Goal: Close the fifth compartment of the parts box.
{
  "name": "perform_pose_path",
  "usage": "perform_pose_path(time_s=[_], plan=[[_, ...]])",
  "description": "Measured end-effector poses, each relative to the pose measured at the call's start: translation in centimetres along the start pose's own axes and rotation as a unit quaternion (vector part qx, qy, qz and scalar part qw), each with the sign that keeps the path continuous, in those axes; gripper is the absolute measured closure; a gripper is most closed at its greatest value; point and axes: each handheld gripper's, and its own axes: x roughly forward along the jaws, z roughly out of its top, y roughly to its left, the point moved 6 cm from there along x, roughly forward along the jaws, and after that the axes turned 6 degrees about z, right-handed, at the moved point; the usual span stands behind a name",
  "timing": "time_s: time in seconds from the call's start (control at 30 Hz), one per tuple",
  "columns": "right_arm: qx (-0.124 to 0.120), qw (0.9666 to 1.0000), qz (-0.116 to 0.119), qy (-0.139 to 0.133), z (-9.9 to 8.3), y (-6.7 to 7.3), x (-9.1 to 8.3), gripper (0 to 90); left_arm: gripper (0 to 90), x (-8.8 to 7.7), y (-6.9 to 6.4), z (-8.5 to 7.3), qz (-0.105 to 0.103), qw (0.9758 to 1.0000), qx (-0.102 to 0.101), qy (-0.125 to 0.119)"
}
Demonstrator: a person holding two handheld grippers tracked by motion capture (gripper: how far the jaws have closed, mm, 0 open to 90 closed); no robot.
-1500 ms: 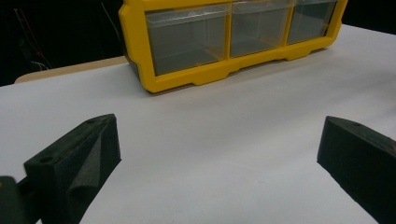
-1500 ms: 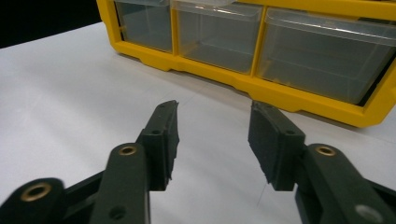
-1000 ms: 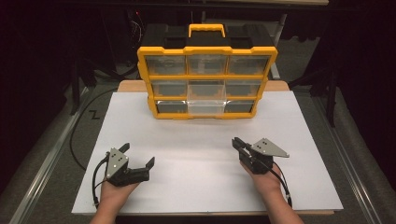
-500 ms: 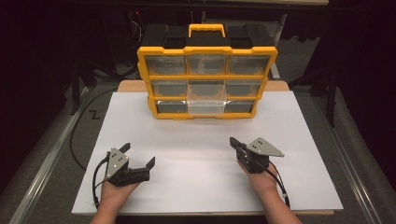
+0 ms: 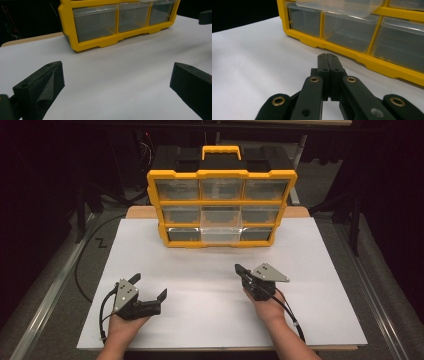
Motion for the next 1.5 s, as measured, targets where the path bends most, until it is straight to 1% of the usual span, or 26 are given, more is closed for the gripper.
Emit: perform_pose_path(time_s=[0.1,0.17,0.27,0.47,0.63,0.73,0.77,0.8,0.87,0.97,1.0,1.03,1.17,1.2,1.27,1.5], plan=[[-0.010,0.9999,0.003,0.005,0.3,0.6,1.0,90.0,0.1,0.1,0.0,0.0,-0.002,1.0000,0.000,0.000],[-0.020,0.9997,0.004,0.009,0.5,1.0,1.7,90.0,0.1,0.0,0.0,0.0,-0.003,1.0000,0.001,-0.001],[-0.025,0.9996,0.003,0.011,0.8,1.3,2.6,90.0,0.1,-0.1,0.0,0.0,-0.004,1.0000,0.001,-0.002],[-0.019,0.9998,-0.006,0.007,1.6,0.9,3.7,90.0,0.1,-0.1,-0.1,0.1,-0.005,1.0000,0.000,-0.004],[-0.011,0.9999,-0.010,0.000,2.5,0.5,4.1,90.0,0.1,-0.1,-0.1,0.1,-0.005,1.0000,0.000,-0.004],[-0.008,0.9999,-0.010,-0.008,3.3,0.3,4.2,90.0,0.1,-0.1,-0.1,0.1,-0.005,1.0000,0.000,-0.004],[-0.008,0.9999,-0.010,-0.008,3.3,0.3,4.2,90.0,0.1,-0.1,-0.1,0.1,-0.005,1.0000,0.000,-0.004],[-0.008,0.9998,-0.012,-0.014,3.9,0.2,4.4,90.0,0.1,-0.1,-0.1,0.1,-0.005,1.0000,0.000,-0.005],[-0.006,0.9997,-0.013,-0.018,4.4,0.2,4.4,90.0,0.1,-0.1,-0.1,0.1,-0.006,1.0000,0.000,-0.005],[-0.008,0.9995,-0.015,-0.025,5.2,0.1,4.5,90.0,0.1,-0.1,-0.1,0.1,-0.005,1.0000,0.000,-0.006],[-0.008,0.9995,-0.015,-0.025,5.2,0.1,4.5,90.0,0.1,-0.1,-0.1,0.1,-0.005,1.0000,0.000,-0.006],[-0.008,0.9994,-0.017,-0.030,5.7,0.0,4.5,90.0,0.1,-0.1,0.0,0.1,-0.005,1.0000,0.000,-0.006],[-0.012,0.9991,-0.020,-0.036,6.7,-0.1,4.5,90.0,0.1,-0.1,-0.1,0.1,-0.006,1.0000,0.000,-0.007],[-0.009,0.9991,-0.022,-0.037,6.8,0.0,4.5,90.0,0.1,-0.1,-0.1,0.1,-0.006,1.0000,0.000,-0.007],[-0.013,0.9989,-0.022,-0.040,7.3,-0.1,4.4,90.0,0.1,-0.1,0.0,0.1,-0.006,1.0000,0.001,-0.007],[-0.015,0.9985,-0.025,-0.047,8.2,-0.1,4.3,90.0,0.1,-0.2,0.0,0.1,-0.006,0.9999,0.000,-0.008]])
